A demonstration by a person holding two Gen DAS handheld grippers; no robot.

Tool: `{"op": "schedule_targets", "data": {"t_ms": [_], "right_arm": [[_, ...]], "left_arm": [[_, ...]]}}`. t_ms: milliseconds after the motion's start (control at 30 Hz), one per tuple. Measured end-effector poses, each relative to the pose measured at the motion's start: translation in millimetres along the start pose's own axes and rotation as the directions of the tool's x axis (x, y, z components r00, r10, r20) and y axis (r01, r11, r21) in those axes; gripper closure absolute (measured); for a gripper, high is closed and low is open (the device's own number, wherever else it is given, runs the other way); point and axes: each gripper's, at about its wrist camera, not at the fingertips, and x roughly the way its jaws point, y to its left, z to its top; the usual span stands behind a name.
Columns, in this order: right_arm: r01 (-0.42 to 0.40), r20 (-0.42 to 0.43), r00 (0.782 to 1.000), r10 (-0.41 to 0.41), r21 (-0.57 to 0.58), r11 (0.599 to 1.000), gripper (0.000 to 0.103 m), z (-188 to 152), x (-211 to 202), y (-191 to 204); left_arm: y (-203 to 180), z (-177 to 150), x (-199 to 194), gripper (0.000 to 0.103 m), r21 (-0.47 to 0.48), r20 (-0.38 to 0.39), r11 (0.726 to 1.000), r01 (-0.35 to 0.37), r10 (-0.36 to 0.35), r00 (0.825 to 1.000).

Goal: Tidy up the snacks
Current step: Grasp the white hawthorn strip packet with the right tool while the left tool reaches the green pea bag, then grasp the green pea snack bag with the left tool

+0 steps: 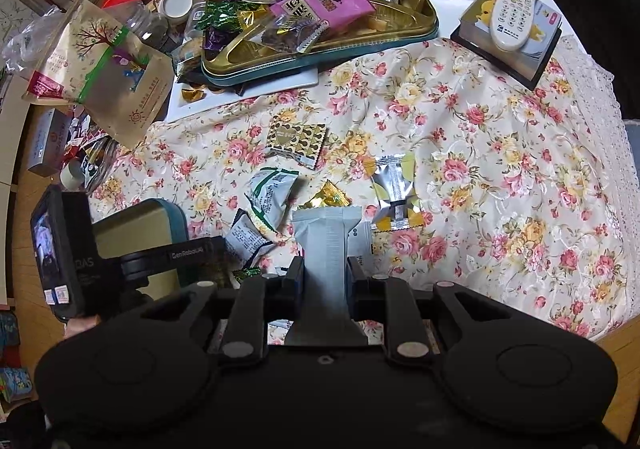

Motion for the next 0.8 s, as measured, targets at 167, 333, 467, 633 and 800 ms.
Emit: {"op": "schedule_targets", "data": {"t_ms": [167,333,467,633,800], "right_arm": [[0.004,-0.005,1.000,-0.004,-0.007,1.000,0.082,-1,2,3],[0.017,-0.007,1.000,-0.017,-0.022,1.000,0.082,-2,5,7],[0.023,-0.010,1.000,-0.023,-0.027,0.999,0.082,-3,8,8],[0.013,-0.010,1.000,-0.013,-0.031,0.999,0.082,-3,8,11],[0.021,-0.011,1.000,-0.021,-0.051,0.998,0.082,-4,11,15]], "left_arm": [[4,-3,-2,0.052,0.026,-0.005,1.000,0.001,-0.001,1.000],[13,-7,-6,0.053,0.016,0.015,0.997,-0.077,0.076,0.997],[13,-15,-7,0.053,-0.002,-0.011,0.999,-0.048,0.048,0.999],[0,-28,-17,0.053,0.066,0.002,0.998,-0.008,0.008,1.000],[-8,-30,-9,0.053,0.072,-0.019,0.997,-0.037,0.038,0.999]]}}
